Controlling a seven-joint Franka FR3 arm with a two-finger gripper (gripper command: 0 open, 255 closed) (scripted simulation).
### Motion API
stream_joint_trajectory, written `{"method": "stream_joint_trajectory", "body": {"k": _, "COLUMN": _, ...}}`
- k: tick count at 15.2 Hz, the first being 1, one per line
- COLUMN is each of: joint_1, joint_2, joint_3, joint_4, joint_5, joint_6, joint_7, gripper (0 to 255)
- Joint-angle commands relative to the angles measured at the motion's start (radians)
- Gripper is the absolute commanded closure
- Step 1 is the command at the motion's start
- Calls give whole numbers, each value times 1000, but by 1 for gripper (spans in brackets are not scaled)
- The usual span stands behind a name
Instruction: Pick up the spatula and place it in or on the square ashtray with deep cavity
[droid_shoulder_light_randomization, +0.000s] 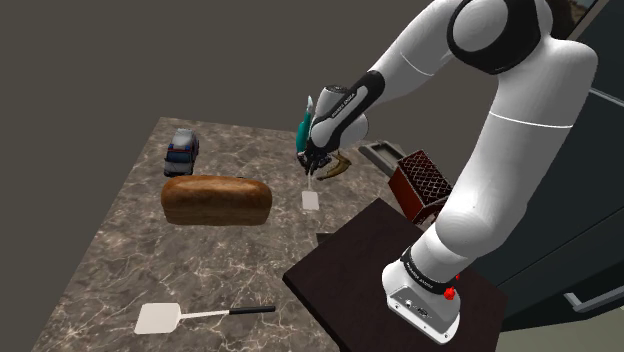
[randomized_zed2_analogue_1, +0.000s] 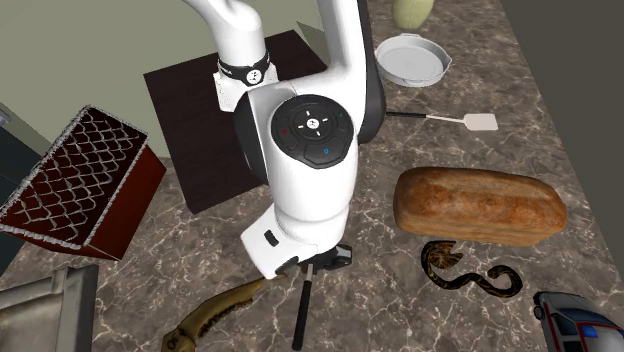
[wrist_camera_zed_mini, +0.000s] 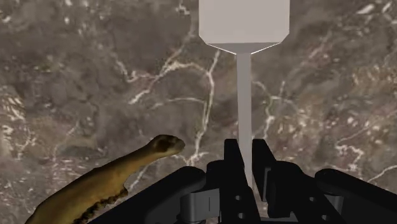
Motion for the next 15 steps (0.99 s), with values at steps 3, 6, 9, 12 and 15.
{"method": "stream_joint_trajectory", "body": {"k": 3, "joint_1": -3, "joint_2": -60, "joint_3": 2, "joint_4": -9, "joint_5": 4, "joint_6": -50, "joint_7": -6, "gripper": 255}}
{"method": "stream_joint_trajectory", "body": {"k": 6, "joint_1": -4, "joint_2": -101, "joint_3": 4, "joint_4": -11, "joint_5": 7, "joint_6": -90, "joint_7": -10, "gripper": 255}}
{"method": "stream_joint_trajectory", "body": {"k": 9, "joint_1": -4, "joint_2": -141, "joint_3": 5, "joint_4": -11, "joint_5": 10, "joint_6": -131, "joint_7": -13, "gripper": 255}}
{"method": "stream_joint_trajectory", "body": {"k": 12, "joint_1": -4, "joint_2": -180, "joint_3": 5, "joint_4": -9, "joint_5": 13, "joint_6": -172, "joint_7": -16, "gripper": 255}}
{"method": "stream_joint_trajectory", "body": {"k": 15, "joint_1": -36, "joint_2": -196, "joint_3": -16, "joint_4": -11, "joint_5": 24, "joint_6": -184, "joint_7": -79, "gripper": 255}}
